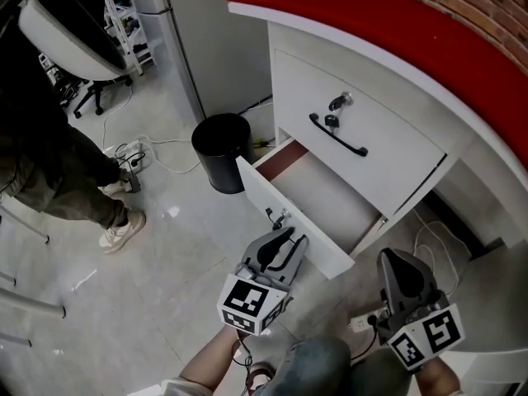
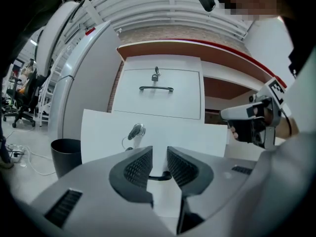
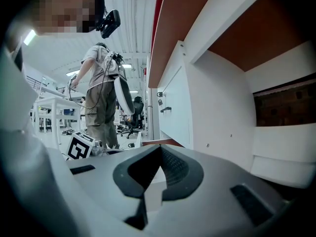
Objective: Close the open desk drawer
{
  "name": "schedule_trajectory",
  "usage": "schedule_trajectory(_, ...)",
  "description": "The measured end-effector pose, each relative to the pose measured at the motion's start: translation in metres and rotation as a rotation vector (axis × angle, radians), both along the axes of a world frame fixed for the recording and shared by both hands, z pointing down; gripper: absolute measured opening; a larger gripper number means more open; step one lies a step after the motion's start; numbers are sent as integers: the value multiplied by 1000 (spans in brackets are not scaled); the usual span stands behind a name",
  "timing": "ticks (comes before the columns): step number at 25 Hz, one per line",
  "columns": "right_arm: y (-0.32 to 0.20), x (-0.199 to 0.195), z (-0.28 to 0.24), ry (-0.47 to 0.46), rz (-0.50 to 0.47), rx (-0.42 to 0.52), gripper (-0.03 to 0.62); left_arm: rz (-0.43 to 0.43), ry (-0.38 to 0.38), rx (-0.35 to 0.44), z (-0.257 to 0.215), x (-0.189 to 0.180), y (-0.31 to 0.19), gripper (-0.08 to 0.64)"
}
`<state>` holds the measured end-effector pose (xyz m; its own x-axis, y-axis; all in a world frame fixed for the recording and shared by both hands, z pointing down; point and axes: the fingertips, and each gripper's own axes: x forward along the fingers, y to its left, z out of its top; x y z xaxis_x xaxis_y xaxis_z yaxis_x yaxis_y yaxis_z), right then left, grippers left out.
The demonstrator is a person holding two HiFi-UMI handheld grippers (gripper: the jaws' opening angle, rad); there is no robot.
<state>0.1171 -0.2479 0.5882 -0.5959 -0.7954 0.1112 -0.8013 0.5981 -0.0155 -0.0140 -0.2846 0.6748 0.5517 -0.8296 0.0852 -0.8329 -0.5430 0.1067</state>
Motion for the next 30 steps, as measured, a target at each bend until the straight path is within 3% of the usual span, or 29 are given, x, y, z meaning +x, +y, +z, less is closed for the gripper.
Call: schedule_trajectory(30,-8,10,7,15,47,-16,-2,-42,60,-48,-1,9,-23,91)
